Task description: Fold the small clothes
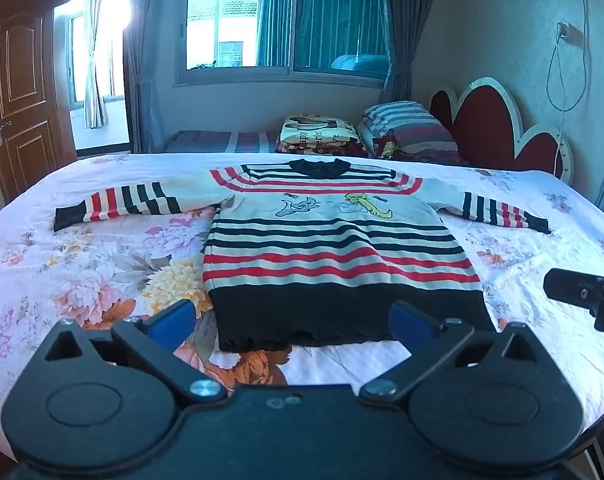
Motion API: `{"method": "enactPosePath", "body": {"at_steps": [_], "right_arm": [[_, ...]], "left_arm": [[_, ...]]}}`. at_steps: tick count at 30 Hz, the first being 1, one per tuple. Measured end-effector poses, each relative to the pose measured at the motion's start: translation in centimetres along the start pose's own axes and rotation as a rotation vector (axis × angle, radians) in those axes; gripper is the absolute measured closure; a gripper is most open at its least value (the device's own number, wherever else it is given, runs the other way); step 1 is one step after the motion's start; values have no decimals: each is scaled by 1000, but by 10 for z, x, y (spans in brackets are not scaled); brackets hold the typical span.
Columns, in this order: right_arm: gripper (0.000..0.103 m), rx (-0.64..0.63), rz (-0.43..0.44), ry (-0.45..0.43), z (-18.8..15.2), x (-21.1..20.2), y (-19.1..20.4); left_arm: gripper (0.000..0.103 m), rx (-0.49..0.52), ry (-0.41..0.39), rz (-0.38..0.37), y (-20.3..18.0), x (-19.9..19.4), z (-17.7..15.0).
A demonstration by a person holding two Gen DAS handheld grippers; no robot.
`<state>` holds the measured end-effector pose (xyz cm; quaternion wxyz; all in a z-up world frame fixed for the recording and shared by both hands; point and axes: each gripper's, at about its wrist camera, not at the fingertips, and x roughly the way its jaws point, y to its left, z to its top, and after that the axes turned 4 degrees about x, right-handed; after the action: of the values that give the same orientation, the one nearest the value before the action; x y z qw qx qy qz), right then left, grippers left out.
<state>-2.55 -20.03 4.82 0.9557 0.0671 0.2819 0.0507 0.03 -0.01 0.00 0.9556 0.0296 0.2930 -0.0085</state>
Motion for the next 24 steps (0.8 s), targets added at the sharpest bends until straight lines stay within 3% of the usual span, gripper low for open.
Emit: {"method": "enactPosePath", "body": {"at_steps": [24], "right_arm": [[0,18,-18,8,2,5,-12]], "left_arm": [[0,6,1,-2,-2,11,7]]}}
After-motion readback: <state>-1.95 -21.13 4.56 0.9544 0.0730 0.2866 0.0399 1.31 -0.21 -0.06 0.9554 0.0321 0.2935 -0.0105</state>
